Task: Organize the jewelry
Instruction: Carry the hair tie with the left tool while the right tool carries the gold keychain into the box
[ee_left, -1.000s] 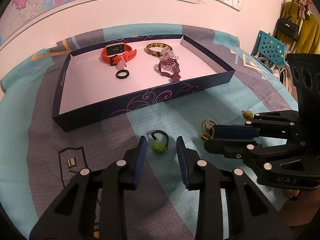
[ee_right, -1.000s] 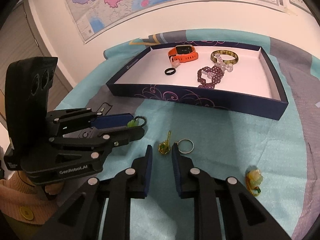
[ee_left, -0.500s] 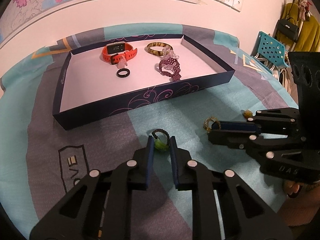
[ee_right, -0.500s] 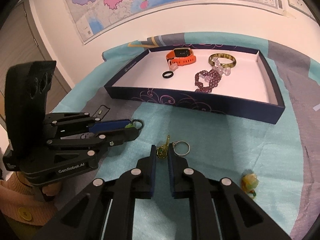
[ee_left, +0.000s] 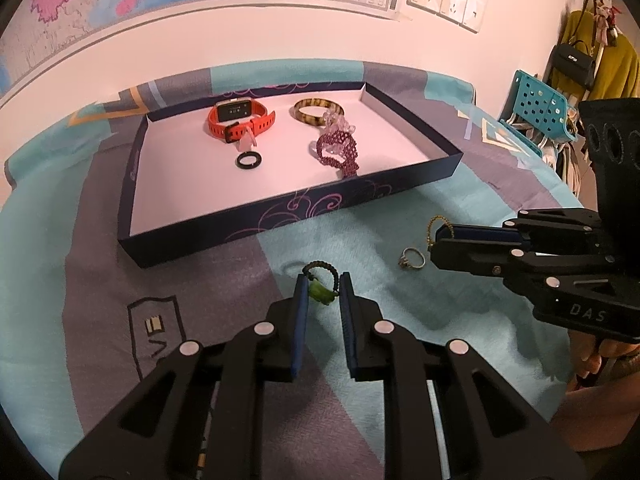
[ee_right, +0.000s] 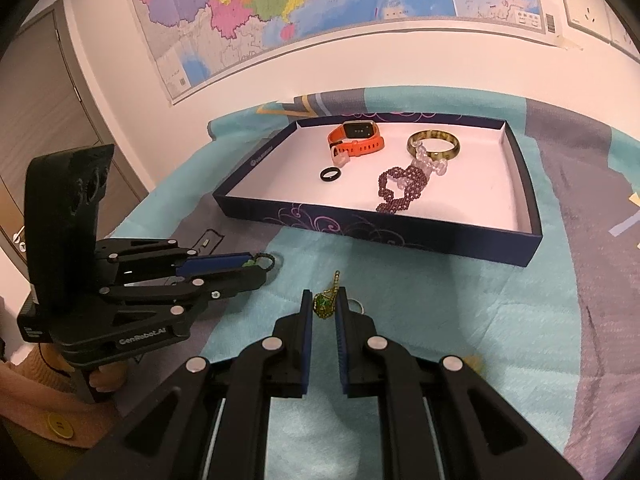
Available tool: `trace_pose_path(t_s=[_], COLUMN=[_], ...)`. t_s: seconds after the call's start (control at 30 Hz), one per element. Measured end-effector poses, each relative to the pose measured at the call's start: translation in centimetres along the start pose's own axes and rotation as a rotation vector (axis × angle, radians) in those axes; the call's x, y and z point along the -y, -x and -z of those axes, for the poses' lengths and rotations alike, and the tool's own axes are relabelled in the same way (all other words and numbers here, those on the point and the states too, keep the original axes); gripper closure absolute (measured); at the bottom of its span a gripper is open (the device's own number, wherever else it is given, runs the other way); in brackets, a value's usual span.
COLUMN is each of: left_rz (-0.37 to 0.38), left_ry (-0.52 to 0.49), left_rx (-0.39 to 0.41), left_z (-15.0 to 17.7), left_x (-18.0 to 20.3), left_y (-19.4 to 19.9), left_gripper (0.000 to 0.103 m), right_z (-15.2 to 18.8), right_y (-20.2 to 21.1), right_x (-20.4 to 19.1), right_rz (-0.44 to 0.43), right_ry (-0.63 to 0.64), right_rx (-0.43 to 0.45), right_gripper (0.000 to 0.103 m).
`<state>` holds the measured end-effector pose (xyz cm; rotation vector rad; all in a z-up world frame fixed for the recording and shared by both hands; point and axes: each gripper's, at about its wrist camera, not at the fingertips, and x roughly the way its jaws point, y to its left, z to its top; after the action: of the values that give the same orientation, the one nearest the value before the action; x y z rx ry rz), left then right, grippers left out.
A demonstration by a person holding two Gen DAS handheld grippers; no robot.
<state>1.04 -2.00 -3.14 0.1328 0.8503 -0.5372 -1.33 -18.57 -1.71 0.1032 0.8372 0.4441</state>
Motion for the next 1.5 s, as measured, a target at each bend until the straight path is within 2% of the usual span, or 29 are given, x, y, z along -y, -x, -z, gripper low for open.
trace_pose_path(t_s=[0.37, 0.87, 1.5], left_rz=[0.004, -0.024, -0.05], left_ry=[-0.002, 0.019, 0.021], left_rx=[0.044, 0.085, 0.115], left_z=[-1.4, -4.2, -7.0], left_x=[0.0, -0.9, -1.5], left_y=[1.1, 0.8, -0.3], left_gripper=[0.087, 0.087, 0.087], right_z=[-1.4, -4.1, -6.0], right_y=[0.5, 0.5, -0.6], right_x=[0.5, 1.1, 2.1], right_rz=[0.015, 0.031, 0.053], right_ry=[0.005, 0.025, 0.034], right_rx=[0.033, 0.077, 0.079], right_gripper=[0.093, 0.093, 0.094])
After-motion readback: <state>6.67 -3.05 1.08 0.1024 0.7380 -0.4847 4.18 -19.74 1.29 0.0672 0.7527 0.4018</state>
